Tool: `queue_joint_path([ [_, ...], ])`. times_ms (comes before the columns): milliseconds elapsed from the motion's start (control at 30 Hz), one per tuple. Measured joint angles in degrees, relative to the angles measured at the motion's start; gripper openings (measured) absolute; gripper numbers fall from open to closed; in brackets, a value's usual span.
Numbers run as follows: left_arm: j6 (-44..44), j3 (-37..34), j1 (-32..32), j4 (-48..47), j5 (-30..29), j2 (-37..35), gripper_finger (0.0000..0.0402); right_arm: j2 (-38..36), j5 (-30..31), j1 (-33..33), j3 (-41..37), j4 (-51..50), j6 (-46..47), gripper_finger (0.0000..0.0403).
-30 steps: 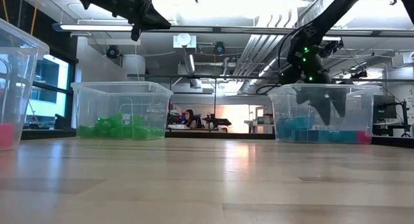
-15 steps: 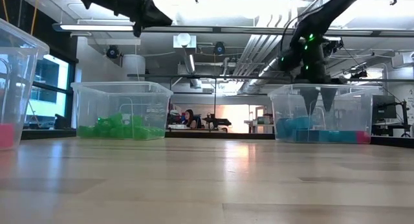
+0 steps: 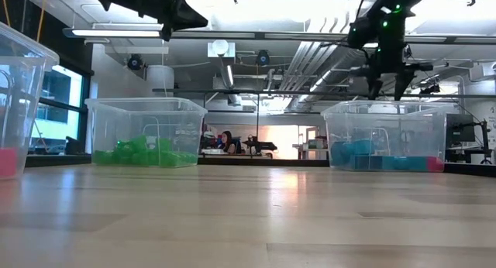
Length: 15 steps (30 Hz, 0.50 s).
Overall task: Sort blocks
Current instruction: Move the top right transparent bin to the center of the table
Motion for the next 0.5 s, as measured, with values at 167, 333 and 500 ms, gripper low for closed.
queue_joint_path([
  [167,0.0,0.0,0.0,0.0,0.0,0.1,0.0009,3.7,6.6,0.0,0.0,10.0,10.7,0.0193],
  [333,0.0,0.0,0.0,0.0,-0.1,0.1,0.0009,7.1,-11.6,-1.5,0.0,24.0,10.8,0.0193],
  [500,-0.4,0.0,0.0,-0.1,-0.1,0.1,0.0009,6.8,-16.3,3.6,0.0,25.1,3.1,0.0193],
])
